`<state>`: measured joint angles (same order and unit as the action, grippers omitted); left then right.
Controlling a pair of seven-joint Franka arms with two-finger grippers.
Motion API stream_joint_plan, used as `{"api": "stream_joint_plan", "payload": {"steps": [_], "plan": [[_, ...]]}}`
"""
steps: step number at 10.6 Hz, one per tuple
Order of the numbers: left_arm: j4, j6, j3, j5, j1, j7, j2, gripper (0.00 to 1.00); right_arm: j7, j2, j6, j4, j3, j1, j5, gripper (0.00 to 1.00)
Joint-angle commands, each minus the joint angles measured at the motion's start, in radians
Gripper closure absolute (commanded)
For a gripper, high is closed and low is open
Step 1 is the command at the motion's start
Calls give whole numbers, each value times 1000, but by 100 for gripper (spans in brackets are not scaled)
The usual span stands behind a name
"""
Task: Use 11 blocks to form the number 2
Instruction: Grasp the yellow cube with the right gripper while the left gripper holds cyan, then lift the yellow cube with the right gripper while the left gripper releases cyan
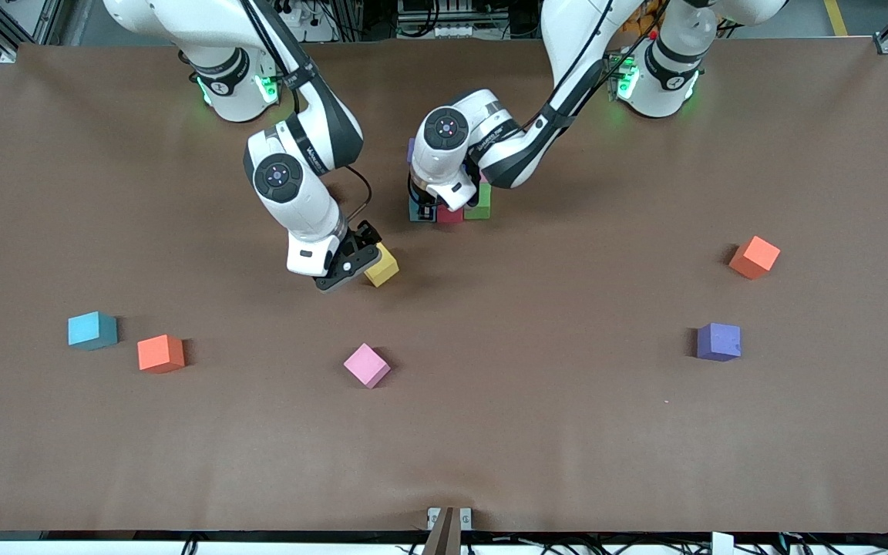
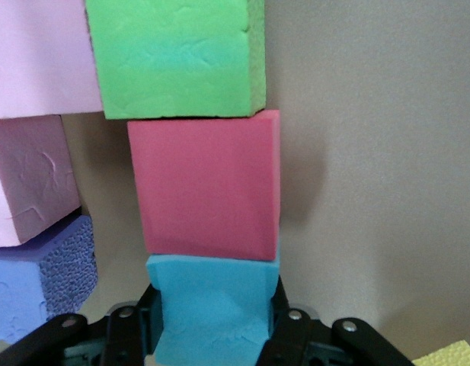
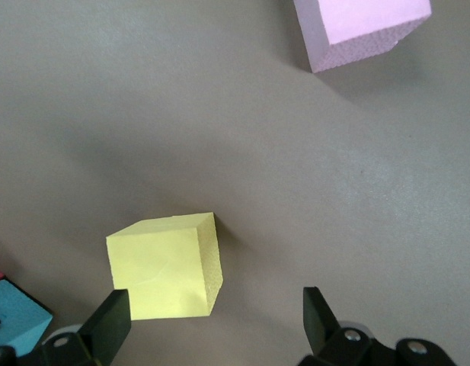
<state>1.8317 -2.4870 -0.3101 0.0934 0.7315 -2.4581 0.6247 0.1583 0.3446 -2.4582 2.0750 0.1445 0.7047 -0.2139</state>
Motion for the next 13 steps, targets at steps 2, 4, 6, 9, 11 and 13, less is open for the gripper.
{"api": "stream_joint_plan", "payload": {"steps": [2, 4, 6, 9, 11, 13], "plan": [[9, -6, -6, 9, -7, 30, -8, 0, 9, -24, -15, 42, 0, -1, 1, 0], [4, -6, -6, 8, -7, 30, -5, 0, 9, -24, -15, 42, 0, 1, 1, 0], [6, -4, -7, 6, -6, 31, -10, 0, 7, -18, -28, 39, -2, 12, -2, 0], [3, 63, -43, -24, -7, 50, -46, 0, 6, 26, -62, 14, -2, 48, -5, 0], [3, 112, -83, -104, -12, 51, -77, 0, 7, 33, -71, 13, -2, 55, -4, 0], [6, 144, -93, -116, -32, 66, -100, 0, 7, 37, -71, 14, 0, 56, -2, 0]]}}
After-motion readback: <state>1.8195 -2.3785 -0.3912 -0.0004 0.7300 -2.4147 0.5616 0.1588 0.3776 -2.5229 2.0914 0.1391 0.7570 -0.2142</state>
